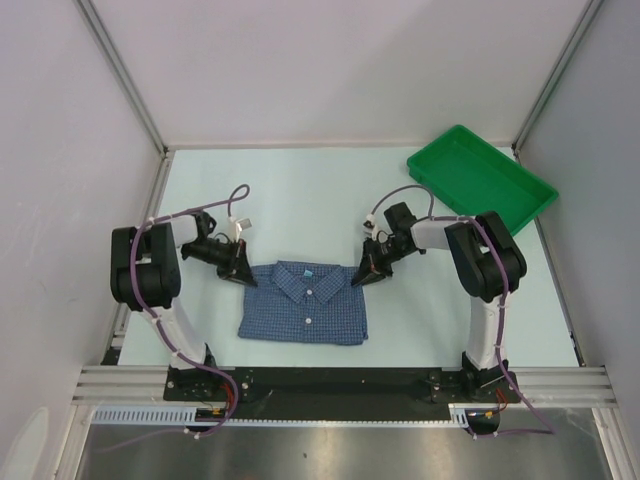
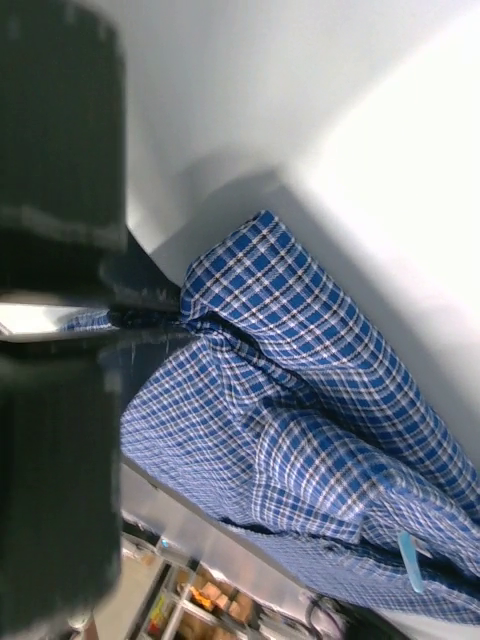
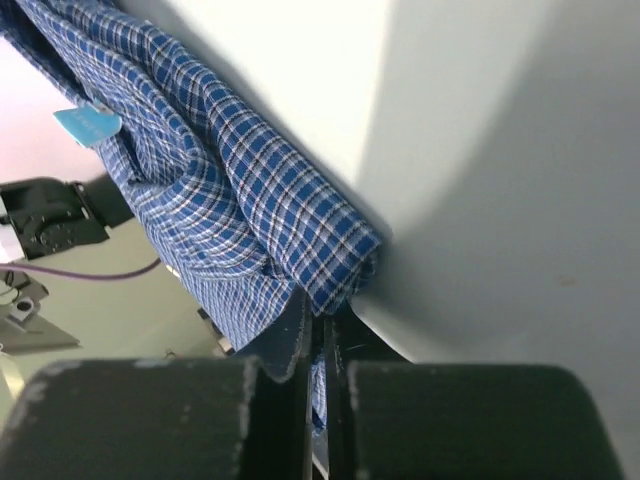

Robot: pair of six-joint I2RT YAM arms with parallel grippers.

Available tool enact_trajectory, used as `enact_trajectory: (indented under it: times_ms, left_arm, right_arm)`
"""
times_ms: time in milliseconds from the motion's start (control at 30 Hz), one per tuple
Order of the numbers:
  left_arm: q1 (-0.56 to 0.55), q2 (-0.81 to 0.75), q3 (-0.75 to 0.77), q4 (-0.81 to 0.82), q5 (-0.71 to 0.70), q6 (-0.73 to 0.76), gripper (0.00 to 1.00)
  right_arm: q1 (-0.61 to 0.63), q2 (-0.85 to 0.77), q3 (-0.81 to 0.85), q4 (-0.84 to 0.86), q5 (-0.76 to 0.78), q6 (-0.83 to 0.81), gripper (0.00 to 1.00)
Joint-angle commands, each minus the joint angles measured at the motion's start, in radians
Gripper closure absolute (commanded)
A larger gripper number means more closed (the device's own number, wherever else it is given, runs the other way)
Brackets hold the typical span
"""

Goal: Fold and stack the long sleeve shirts
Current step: Neatly place the folded shirt to the corner

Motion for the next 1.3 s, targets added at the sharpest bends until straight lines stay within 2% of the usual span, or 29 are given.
enact_trajectory:
  times_ms: [0,67,200,267,400,533,700,733,767,900,1000,1267]
  left_arm:
    - [-0.007,-0.031,0.011,0.08,0.035,-0.058,1.0]
    - [-0.005,-0.038,0.04,0.103,0.035,-0.105,1.0]
    - [-0.008,-0.007,0.192,0.187,0.016,-0.219,1.0]
    - [-0.01,0.044,0.261,0.228,-0.007,-0.249,1.0]
    - [-0.03,0.172,0.497,0.299,-0.054,-0.34,1.0]
    - [-0.088,0.313,0.671,0.389,-0.151,-0.383,1.0]
    - [-0.162,0.444,0.901,0.468,-0.276,-0.423,1.0]
    - [-0.171,0.459,0.921,0.497,-0.295,-0.421,1.0]
    - [-0.176,0.499,1.003,0.485,-0.319,-0.434,1.0]
    - [-0.185,0.548,1.1,0.584,-0.359,-0.455,1.0]
    - [-0.185,0.625,1.211,0.574,-0.366,-0.469,1.0]
    - [-0.188,0.663,1.237,0.607,-0.393,-0.478,1.0]
  right_arm:
    - [-0.037,0.015,0.086,0.01,0.103,-0.032,1.0]
    - [-0.06,0.014,0.158,-0.016,0.128,-0.064,1.0]
    - [-0.105,0.049,0.336,-0.043,0.197,-0.107,1.0]
    - [-0.117,0.095,0.444,-0.056,0.237,-0.124,1.0]
    - [-0.132,0.198,0.629,-0.051,0.313,-0.165,1.0]
    - [-0.16,0.311,0.81,0.005,0.448,-0.174,1.0]
    - [-0.186,0.478,1.077,0.072,0.496,-0.179,1.0]
    - [-0.186,0.495,1.103,0.082,0.507,-0.177,1.0]
    - [-0.186,0.52,1.12,0.099,0.517,-0.177,1.0]
    - [-0.191,0.543,1.134,0.231,0.585,-0.18,1.0]
    - [-0.189,0.583,1.177,0.263,0.643,-0.2,1.0]
    - [-0.195,0.678,1.318,0.317,0.697,-0.223,1.0]
